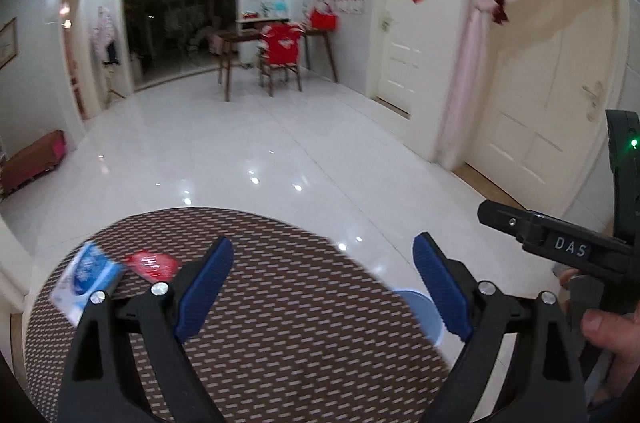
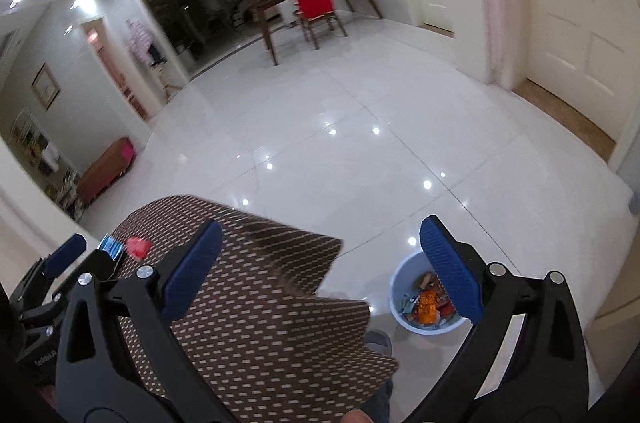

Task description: Collect trash

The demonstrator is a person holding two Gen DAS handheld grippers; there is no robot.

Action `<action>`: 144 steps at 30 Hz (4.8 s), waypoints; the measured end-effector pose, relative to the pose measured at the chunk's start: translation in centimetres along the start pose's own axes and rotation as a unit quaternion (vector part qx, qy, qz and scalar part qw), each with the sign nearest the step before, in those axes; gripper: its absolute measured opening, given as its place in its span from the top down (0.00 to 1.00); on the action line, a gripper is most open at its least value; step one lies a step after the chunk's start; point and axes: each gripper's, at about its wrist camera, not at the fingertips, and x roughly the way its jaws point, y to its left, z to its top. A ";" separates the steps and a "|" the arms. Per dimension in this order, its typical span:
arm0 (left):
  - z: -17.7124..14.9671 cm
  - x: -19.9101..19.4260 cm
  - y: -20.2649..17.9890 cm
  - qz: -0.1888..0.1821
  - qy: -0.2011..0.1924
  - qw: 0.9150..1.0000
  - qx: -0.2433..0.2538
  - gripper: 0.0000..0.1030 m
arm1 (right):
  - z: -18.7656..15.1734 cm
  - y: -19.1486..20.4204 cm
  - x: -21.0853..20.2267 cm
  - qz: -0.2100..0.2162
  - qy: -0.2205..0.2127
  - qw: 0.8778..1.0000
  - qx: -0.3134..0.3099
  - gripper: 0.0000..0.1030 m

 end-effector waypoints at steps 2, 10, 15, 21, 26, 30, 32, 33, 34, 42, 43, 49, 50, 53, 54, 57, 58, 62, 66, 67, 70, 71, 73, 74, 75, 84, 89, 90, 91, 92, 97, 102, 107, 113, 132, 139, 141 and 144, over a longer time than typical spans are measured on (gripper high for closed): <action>-0.3 -1.2 2.1 0.013 -0.005 1.000 -0.010 0.13 | -0.2 2.3 0.3 0.009 0.004 1.000 -0.017 0.06; -3.1 -3.9 12.5 0.077 -0.008 0.995 -0.070 0.13 | -1.6 10.3 2.1 0.038 0.021 0.996 -0.080 0.06; -5.2 -3.8 19.7 0.152 0.002 0.984 -0.094 0.13 | -2.6 14.9 4.6 0.055 0.042 0.991 -0.116 0.06; -7.5 -2.3 27.7 0.199 0.028 0.972 -0.124 0.13 | -4.5 20.7 8.6 0.079 0.070 0.982 -0.159 0.06; -8.1 0.9 30.9 0.182 0.057 0.974 -0.122 0.13 | -6.4 24.7 13.0 0.106 0.102 0.968 -0.201 0.06; -7.8 3.3 31.6 0.150 0.073 0.980 -0.112 0.13 | -7.4 27.4 16.2 0.099 0.113 0.958 -0.246 0.06; -7.9 4.4 31.8 0.135 0.083 0.982 -0.105 0.13 | -8.0 28.8 18.2 0.084 0.118 0.949 -0.279 0.06; -7.8 5.2 31.8 0.129 0.090 0.982 -0.102 0.14 | -8.3 29.3 19.0 0.081 0.123 0.945 -0.292 0.06; -7.8 5.7 31.8 0.124 0.096 0.983 -0.099 0.20 | -8.7 30.0 19.9 0.082 0.129 0.939 -0.309 0.06; -8.7 7.1 31.4 0.067 0.107 0.984 -0.123 0.79 | -9.8 33.1 23.0 0.103 0.123 0.920 -0.357 0.62; -8.8 7.0 31.1 0.074 0.107 0.984 -0.121 0.79 | -9.8 33.3 22.9 0.110 0.123 0.919 -0.359 0.62; -10.1 5.3 30.1 0.079 0.099 0.982 -0.140 0.80 | -9.4 30.6 20.6 0.137 0.127 0.933 -0.308 0.72; -10.4 4.7 29.7 0.079 0.097 0.982 -0.142 0.80 | -9.0 30.0 20.2 0.141 0.126 0.935 -0.299 0.72; -10.6 3.2 28.5 0.077 0.087 0.983 -0.142 0.80 | -8.6 27.5 17.6 0.150 0.114 0.945 -0.268 0.72; -10.6 2.7 27.9 0.075 0.083 0.984 -0.141 0.80 | -8.2 26.6 17.0 0.152 0.111 0.947 -0.259 0.72; -10.2 1.3 25.7 0.064 0.074 0.986 -0.136 0.80 | -7.3 24.1 14.6 0.154 0.095 0.954 -0.237 0.72; -10.0 1.0 24.9 0.058 0.071 0.987 -0.135 0.80 | -7.1 23.3 13.8 0.154 0.090 0.957 -0.231 0.72; -9.0 -0.5 20.7 0.030 0.055 0.990 -0.123 0.80 | -5.8 19.8 10.6 0.146 0.062 0.966 -0.205 0.72; -8.1 -0.9 16.5 0.013 0.050 0.993 -0.104 0.80 | -4.0 14.9 7.3 0.134 0.031 0.977 -0.165 0.72; -7.8 -0.9 15.2 0.006 0.050 0.994 -0.098 0.80 | -3.5 13.9 6.6 0.131 0.023 0.978 -0.158 0.72; -6.8 -0.9 11.3 -0.015 0.046 0.996 -0.078 0.80 | -2.1 9.8 4.1 0.117 -0.001 0.984 -0.132 0.72; -6.5 -0.8 10.4 -0.024 0.046 0.996 -0.076 0.80 | -1.7 8.3 3.4 0.109 -0.009 0.986 -0.124 0.72; -5.8 -0.4 7.6 -0.043 0.047 0.996 -0.064 0.80 | -1.3 5.8 2.0 0.096 -0.021 0.989 -0.110 0.72; -5.6 -0.2 6.6 -0.049 0.047 0.996 -0.059 0.80 | -0.9 4.0 1.3 0.086 -0.027 0.991 -0.099 0.72; -5.1 0.2 5.1 -0.059 0.049 0.996 -0.051 0.80 | -0.7 2.9 0.9 0.079 -0.031 0.992 -0.092 0.72; -3.8 5.4 -7.2 -0.112 0.090 0.989 0.023 0.80 | -1.0 -8.7 0.0 0.009 -0.022 1.000 -0.008 0.72; -3.9 9.8 -11.9 -0.121 0.140 0.981 0.055 0.80 | -1.8 -13.1 1.8 -0.006 -0.002 1.000 0.031 0.72; -3.9 10.6 -12.7 -0.121 0.147 0.980 0.059 0.80 | -1.9 -13.8 2.1 -0.008 0.002 0.999 0.037 0.72; -3.9 11.6 -13.4 -0.120 0.156 0.978 0.063 0.80 | -2.1 -14.6 2.6 -0.010 0.007 0.999 0.044 0.72; -3.8 13.0 -14.0 -0.118 0.167 0.977 0.067 0.80 | -2.3 -14.9 2.8 -0.011 0.010 0.999 0.048 0.72; -4.0 17.1 -16.8 -0.111 0.208 0.968 0.086 0.80 | -2.6 -17.8 5.0 -0.016 0.034 0.997 0.069 0.72; -4.8 20.5 -19.1 -0.101 0.242 0.958 0.116 0.80 | -3.2 -19.6 6.9 -0.013 0.054 0.995 0.084 0.72; -5.1 24.0 -21.4 -0.100 0.286 0.942 0.143 0.72 | -3.7 -20.9 8.9 0.000 0.077 0.992 0.098 0.63; -4.4 23.8 -21.3 -0.064 0.260 0.953 0.141 0.18 | -4.3 -22.6 9.7 -0.001 0.083 0.987 0.137 0.20; 0.0 5.8 -12.6 -0.067 0.061 0.994 0.054 0.10 | -2.5 -15.3 -0.6 -0.068 0.015 0.992 0.107 0.06; -0.6 -2.0 -8.7 -0.021 -0.011 0.997 0.067 0.06 | -1.1 -5.8 -6.0 -0.070 -0.029 0.997 0.025 0.06; -0.6 -4.7 -7.1 -0.010 -0.029 0.998 0.062 0.06 | -0.8 -3.0 -7.5 -0.069 -0.042 0.997 0.001 0.06; -0.6 -8.6 -5.1 0.007 -0.049 0.997 0.062 0.06 | -0.5 1.1 -9.8 -0.064 -0.064 0.996 -0.027 0.06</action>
